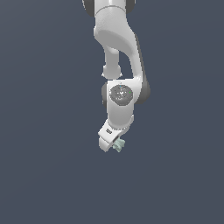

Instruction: Pick up the object and move it to a goal position.

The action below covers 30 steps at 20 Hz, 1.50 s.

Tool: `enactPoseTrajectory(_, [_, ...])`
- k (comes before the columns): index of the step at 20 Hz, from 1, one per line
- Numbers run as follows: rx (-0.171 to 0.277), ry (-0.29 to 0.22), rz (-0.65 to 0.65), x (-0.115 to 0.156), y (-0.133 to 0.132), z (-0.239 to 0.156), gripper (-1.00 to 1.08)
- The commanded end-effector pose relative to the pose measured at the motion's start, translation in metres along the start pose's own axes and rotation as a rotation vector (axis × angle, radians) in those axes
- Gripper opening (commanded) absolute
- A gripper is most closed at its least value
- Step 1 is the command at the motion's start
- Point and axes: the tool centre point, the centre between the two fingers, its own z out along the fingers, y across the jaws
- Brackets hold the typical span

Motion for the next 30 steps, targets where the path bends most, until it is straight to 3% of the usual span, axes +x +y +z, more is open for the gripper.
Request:
enactPoseTrajectory(1, [-0.001,0.003,-0.034,0.002,0.001,0.002,1.00])
enactPoseTrajectory(12, [-0.001,0.005,-0.065,0.004,0.003,0.008,1.00])
enactPoseTrajectory(21, [-0.001,0.006,-0.070,0.003,0.002,0.049,1.00])
enactPoseTrajectory(27, [-0.001,0.006,-0.070,0.004,0.003,0.055,1.00])
enactPoseTrajectory(28, [-0.001,0.006,-0.070,0.004,0.003,0.055,-1.00])
enactPoseTrajectory(30, [-0.001,0.006,-0.070,0.004,0.003,0.055,-1.00])
